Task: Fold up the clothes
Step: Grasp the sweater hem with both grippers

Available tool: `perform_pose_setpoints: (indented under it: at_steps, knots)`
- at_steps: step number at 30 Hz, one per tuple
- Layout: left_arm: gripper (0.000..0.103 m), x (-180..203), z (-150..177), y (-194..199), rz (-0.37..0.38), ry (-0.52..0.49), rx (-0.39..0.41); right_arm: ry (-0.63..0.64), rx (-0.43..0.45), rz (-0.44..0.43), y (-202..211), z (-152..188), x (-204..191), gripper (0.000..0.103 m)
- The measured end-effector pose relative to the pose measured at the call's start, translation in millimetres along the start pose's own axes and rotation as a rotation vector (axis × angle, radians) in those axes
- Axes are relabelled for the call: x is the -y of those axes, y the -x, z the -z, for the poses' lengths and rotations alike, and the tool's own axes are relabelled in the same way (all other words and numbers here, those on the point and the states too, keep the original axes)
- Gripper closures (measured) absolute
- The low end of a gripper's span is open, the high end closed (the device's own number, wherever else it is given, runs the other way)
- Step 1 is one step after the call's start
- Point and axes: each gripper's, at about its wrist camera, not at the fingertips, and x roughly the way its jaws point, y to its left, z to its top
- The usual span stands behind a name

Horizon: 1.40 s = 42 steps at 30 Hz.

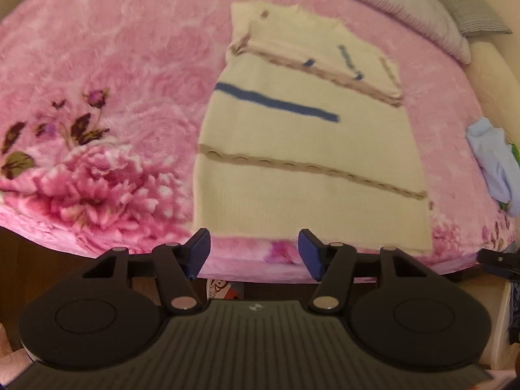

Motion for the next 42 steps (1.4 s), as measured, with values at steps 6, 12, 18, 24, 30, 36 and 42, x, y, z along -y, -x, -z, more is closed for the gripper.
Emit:
perform_pose_setpoints:
  at_steps: [6,12,18,24,30,36,42]
  knots:
    - [0.051,-37,-30,-61,0.018,0.016,-0.086,-0.082,-0.014,0.031,-53,-20,25,0.041]
    - [0.051,-58,-30,-92,0.055,0.077,-0.118,-0.098,-0.041,0.073,-97,-25,58,0.049]
    - [0.058,-74,-18,-107,0.104,0.162,-0.083,-0.102,-0.052,-0.005,-117,-26,81,0.064]
    - [0.058,-91,-6,-119,0.154,0.253,-0.041,-0.115,-0.062,-0.1,-132,-27,101,0.064]
    - [0.052,-106,-1,-130,0.292,0.404,-0.005,-0.168,-0.05,-0.21,-134,-24,111,0.064]
    - [0.055,-106,1,-139,0.354,0.425,-0.015,-0.179,-0.064,-0.266,-143,-23,111,0.064]
    - [0.096,-98,-7,-153,0.399,0.376,-0.073,-0.232,-0.063,-0.27,-148,-23,112,0.092]
